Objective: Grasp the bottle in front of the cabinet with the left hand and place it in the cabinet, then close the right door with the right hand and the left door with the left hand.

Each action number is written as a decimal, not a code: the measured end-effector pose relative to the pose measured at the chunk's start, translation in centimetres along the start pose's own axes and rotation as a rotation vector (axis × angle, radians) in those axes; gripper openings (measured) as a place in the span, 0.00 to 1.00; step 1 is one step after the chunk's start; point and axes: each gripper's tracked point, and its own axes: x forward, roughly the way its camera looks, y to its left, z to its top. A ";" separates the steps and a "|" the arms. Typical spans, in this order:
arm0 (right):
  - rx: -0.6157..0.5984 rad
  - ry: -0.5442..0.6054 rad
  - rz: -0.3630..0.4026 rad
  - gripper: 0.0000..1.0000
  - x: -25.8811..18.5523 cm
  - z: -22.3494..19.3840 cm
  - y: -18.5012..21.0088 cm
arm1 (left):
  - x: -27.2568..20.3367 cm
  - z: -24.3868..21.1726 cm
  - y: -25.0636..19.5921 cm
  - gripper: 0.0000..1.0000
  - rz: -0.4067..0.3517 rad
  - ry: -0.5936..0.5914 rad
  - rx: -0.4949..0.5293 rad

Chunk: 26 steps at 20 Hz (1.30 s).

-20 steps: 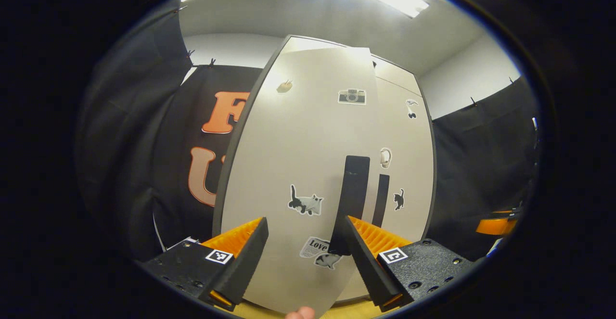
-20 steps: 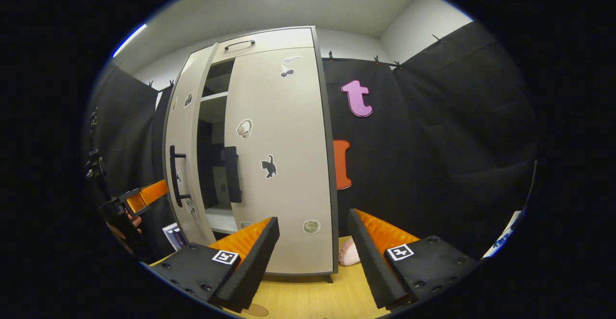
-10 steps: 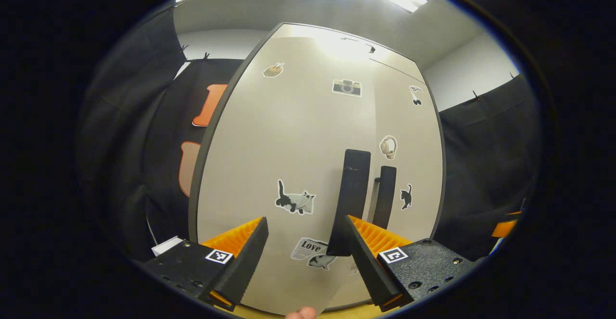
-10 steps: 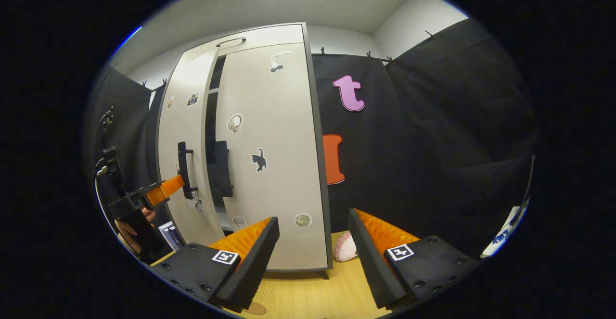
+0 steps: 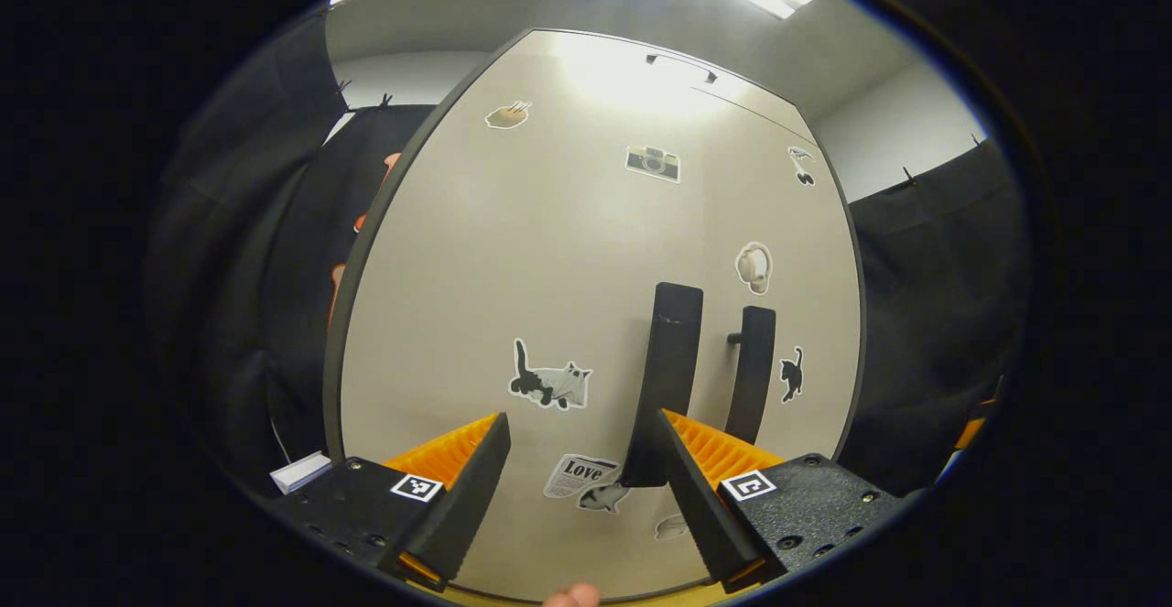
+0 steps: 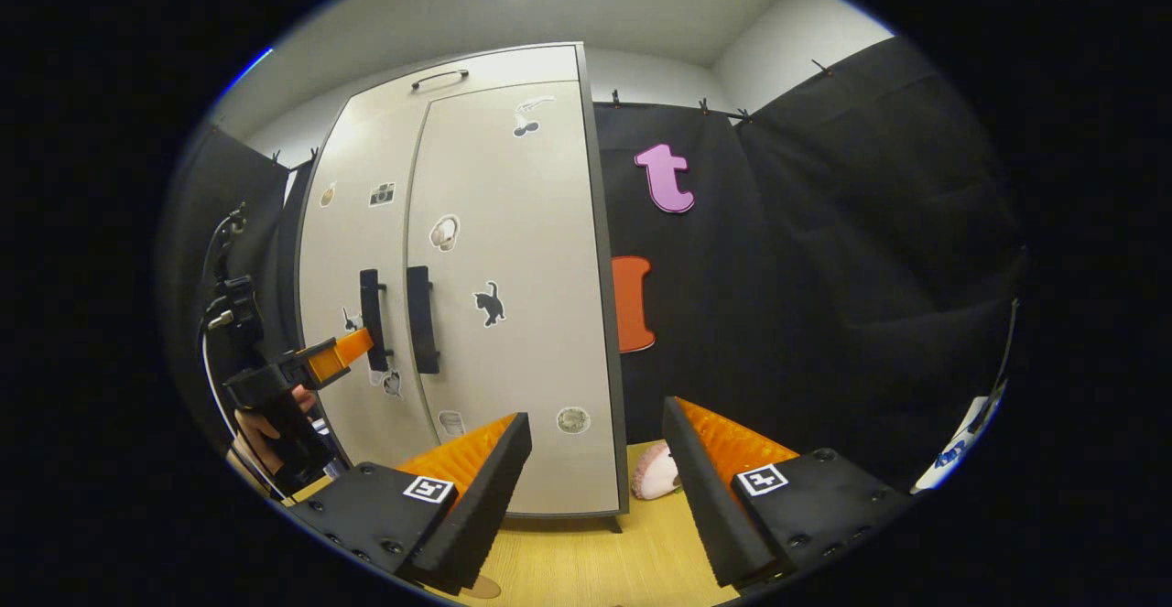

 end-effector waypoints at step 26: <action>0.035 0.020 0.205 0.96 -0.2 -2.7 9.0 | -17.4 2.1 7.6 0.95 0.140 0.010 0.041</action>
